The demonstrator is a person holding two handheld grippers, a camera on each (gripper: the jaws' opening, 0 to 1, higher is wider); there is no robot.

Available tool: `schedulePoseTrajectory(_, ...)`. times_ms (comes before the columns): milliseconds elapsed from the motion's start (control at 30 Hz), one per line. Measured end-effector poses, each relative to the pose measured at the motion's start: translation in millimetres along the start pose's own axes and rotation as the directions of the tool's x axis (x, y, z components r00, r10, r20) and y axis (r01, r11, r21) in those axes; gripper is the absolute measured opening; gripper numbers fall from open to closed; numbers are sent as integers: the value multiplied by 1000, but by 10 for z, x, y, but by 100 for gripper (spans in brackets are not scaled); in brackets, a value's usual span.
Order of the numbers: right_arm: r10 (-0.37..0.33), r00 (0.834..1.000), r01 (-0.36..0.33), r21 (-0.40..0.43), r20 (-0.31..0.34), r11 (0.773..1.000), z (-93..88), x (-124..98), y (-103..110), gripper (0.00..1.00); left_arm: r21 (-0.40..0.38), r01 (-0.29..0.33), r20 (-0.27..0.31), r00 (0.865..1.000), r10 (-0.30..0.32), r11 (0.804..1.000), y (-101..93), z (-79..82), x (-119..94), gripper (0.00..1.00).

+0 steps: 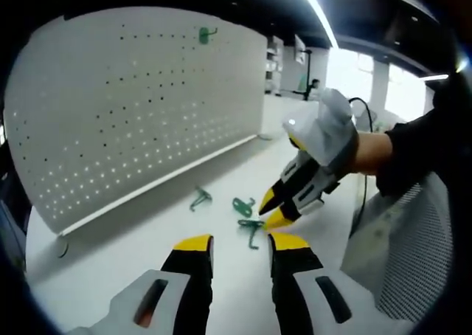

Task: Insert the hook assembly into the mounting plate slot until the hook locks in place.

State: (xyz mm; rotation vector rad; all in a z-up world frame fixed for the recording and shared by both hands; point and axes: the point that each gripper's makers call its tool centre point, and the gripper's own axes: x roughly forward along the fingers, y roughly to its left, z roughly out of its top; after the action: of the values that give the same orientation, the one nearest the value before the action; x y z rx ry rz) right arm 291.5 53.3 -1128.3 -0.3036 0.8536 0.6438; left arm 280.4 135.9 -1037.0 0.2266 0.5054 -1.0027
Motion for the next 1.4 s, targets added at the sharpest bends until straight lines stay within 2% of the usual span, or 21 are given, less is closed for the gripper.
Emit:
schedulePoseTrajectory(367, 15, 1000, -15, -65, 4, 998, 34, 15, 71, 2, 0, -1, 0, 1000, 1, 1000, 1, 0, -3, 30)
schedulePoseTrajectory(600, 8, 1000, -6, -74, 26, 997, 107, -34, 67, 1, 2, 4, -7, 1000, -4, 1000, -5, -16, 9, 29)
schedulePoseTrajectory(933, 1, 996, 3, -47, 87, 999, 247, -98, 42, 0, 8, 13, -13, 1000, -13, 1000, -36, -27, 19, 29)
schedulePoseTrajectory(1400, 11, 993, -12, 9, 122, 1000, 327, -142, 49, 0, 27, 29, -26, 999, -28, 999, -95, -53, 45, 29)
